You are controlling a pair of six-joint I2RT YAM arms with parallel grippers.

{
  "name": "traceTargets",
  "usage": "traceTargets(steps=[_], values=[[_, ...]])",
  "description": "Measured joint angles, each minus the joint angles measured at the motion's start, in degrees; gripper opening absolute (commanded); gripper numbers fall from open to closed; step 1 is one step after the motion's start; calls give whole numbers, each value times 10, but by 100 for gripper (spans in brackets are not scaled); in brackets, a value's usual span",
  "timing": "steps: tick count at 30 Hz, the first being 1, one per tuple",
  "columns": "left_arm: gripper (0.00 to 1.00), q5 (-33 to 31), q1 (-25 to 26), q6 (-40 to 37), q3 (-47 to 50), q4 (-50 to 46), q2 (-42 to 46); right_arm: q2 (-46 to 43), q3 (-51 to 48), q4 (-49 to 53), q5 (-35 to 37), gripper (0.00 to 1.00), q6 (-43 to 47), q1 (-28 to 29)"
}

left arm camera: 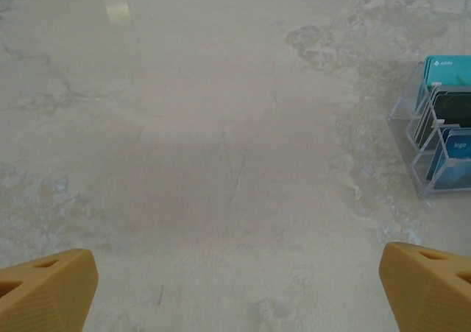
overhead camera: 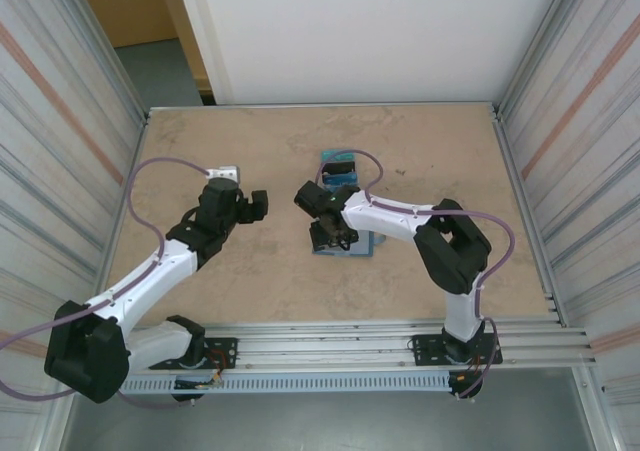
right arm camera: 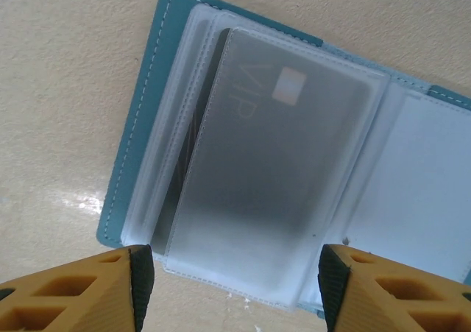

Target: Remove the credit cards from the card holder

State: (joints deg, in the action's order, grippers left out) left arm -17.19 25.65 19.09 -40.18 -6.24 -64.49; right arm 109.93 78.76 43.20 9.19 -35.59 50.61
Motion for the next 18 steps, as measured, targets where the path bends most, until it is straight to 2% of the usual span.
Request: traceTargets(steps=[8,18], values=[[99,12,0,21,0,0,-14,23,15,2,2,61,0,0],[99,22,0,34,1,0,-18,34,14,-7,-6,52,0,-7]])
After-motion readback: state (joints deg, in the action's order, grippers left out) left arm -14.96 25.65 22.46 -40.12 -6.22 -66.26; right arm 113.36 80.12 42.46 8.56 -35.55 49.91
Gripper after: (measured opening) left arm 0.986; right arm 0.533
